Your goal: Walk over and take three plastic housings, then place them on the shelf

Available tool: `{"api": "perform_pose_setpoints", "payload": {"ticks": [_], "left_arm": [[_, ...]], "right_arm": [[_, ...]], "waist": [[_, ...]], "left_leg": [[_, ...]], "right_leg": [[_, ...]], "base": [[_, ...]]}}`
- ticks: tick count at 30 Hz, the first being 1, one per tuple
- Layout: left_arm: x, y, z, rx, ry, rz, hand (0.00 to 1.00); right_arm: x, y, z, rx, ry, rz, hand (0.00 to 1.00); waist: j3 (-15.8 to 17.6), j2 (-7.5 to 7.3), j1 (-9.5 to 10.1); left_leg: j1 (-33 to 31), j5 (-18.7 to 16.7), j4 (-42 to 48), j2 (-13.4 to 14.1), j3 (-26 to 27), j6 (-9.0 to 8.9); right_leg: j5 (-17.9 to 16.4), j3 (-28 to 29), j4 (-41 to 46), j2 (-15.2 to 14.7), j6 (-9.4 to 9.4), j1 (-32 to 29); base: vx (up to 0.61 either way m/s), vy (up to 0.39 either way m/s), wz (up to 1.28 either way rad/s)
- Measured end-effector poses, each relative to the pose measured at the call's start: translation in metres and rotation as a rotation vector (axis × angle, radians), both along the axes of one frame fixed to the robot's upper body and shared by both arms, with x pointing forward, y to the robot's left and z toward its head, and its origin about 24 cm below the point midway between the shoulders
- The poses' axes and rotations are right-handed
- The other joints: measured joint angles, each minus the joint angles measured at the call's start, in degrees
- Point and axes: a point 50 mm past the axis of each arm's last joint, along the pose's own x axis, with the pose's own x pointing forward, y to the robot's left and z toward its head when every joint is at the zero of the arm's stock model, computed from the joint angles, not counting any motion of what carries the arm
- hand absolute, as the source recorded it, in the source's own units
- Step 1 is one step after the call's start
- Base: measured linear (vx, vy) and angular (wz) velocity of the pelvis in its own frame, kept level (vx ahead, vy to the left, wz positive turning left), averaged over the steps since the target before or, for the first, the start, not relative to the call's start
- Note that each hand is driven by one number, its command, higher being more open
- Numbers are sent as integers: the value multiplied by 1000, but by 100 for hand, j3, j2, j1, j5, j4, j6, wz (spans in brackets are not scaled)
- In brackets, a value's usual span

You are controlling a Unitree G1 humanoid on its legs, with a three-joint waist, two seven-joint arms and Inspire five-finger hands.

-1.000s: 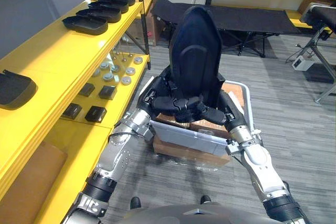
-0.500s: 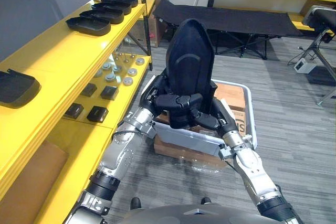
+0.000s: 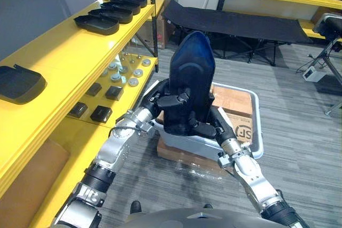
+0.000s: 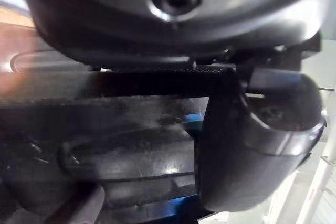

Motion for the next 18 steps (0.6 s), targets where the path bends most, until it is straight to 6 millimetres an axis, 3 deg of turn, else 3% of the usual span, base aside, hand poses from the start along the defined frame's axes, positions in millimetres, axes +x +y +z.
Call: {"api": "perform_pose_setpoints", "payload": {"ticks": [7,13,14,18], "left_arm": [[-4,9,-16,-35,29,76,0],[-8,14,-10,-100,-55,118,0],[-9,13,-8,-123,-73,131,0],[-11,11,13,-172,-167,165,0]], "right_arm": [[-2,5,-6,-21,28,67,0],[5,9,5,-41,-55,76,0],[5,11,8,-45,-82,71,100],[9,12,29,-46,-201,32,100]], "waist": [[4,0,-5],[7,1,6],[10,1,10],[24,7,22]], "left_leg": [[-28,-3,1,0,-11,-3],[-11,-2,2,-4,-24,-4],[6,-6,1,-5,-22,-7],[36,-7,-1,-5,-33,-7]], "right_leg": [[14,-15,-35,5,6,7],[16,-24,-8,7,13,18],[-2,-19,24,5,-3,16],[-68,-19,152,-2,-22,-11]], "base": [[0,0,0],[0,0,0],[0,0,0],[-42,-9,0]]}}
